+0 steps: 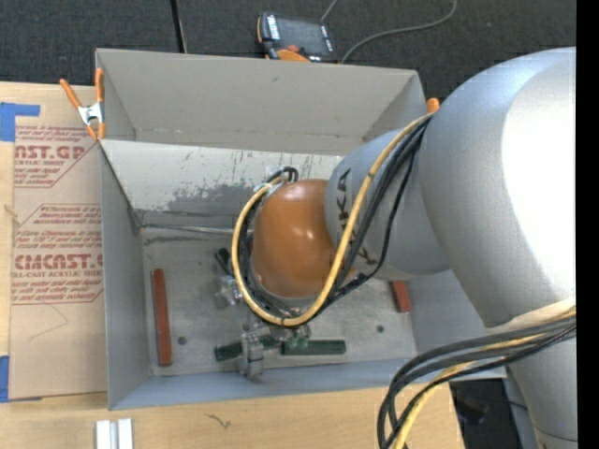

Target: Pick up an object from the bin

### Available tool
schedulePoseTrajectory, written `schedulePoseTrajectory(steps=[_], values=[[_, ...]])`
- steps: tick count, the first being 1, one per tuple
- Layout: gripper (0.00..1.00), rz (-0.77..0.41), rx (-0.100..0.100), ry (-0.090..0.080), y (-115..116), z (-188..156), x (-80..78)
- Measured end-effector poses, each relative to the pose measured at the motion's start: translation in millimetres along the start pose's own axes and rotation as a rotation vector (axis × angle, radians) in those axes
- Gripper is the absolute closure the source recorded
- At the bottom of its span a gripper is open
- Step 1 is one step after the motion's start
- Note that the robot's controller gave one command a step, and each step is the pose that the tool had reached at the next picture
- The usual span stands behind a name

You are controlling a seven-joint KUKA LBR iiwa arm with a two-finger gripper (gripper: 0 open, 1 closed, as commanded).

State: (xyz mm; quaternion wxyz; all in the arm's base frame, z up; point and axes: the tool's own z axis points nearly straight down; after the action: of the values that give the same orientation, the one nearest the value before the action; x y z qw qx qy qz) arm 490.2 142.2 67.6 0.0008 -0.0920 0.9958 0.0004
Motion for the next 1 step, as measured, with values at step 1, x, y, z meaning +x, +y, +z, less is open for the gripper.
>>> schedulePoseTrajectory(steps=[1], values=[[0.0, 0.052, 0.001, 0.001, -32.1, -33.1, 14.0]])
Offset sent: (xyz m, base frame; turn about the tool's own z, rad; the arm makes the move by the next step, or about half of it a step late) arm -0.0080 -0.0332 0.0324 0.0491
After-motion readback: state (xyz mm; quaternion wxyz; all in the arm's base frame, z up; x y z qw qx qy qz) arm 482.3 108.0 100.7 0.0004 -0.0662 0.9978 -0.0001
